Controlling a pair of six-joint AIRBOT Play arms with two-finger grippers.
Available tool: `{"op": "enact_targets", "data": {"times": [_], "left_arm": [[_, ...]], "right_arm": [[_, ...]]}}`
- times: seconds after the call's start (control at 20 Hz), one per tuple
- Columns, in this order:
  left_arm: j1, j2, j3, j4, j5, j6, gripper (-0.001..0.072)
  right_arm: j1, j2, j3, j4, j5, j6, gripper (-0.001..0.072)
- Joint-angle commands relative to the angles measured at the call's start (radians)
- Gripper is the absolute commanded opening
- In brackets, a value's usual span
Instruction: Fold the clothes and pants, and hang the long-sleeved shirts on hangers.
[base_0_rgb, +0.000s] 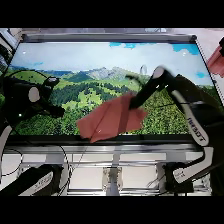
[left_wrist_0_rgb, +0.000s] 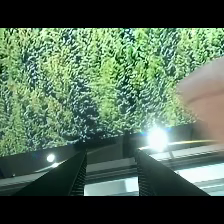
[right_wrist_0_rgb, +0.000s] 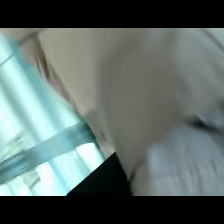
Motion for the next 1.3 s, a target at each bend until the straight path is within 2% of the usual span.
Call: {"op": "enact_targets", "data": {"times": [0.0, 0.05, 0.25, 0.35, 0.55, 0.7, 0.95, 1.25], "left_arm": [[0.001, -0.001, 0.001, 0.000, 0.001, 0.000, 0.0356], [0.001, -0.001, 0.001, 0.001, 0.001, 0.000, 0.0356], [0.001, -0.001, 0.001, 0.000, 0.001, 0.000, 0.0356], [0.001, -0.001, 0.001, 0.000, 0.000, 0.000, 0.0356], [0.001, -0.001, 0.001, 0.000, 0.001, 0.000, 0.0356], [0.001, -0.001, 0.001, 0.000, 0.002, 0.000, 0.0356], [0.001, -0.001, 0.001, 0.000, 0.022, 0.000, 0.0356], [0.001, -0.001, 0.001, 0.000, 0.027, 0.000, 0.0356]], "right_arm": [[-0.127, 0.097, 0.247, -0.224, -0.020, 0.158, 0.0010], [-0.172, 0.105, 0.304, -0.240, -0.031, 0.162, 0.0010], [-0.366, 0.106, 0.417, -0.327, 0.007, 0.299, 0.0010], [-0.449, 0.106, 0.414, -0.328, 0.021, 0.304, 0.0010], [-0.608, 0.104, 0.414, -0.334, -0.063, 0.325, 0.0010], [-0.736, 0.098, 0.404, -0.335, -0.048, 0.334, 0.0010], [-0.906, 0.098, 0.252, -0.345, -0.005, 0.296, 0.0011], [-1.045, 0.098, 0.007, -0.411, -0.053, 0.296, 0.0014]]}}
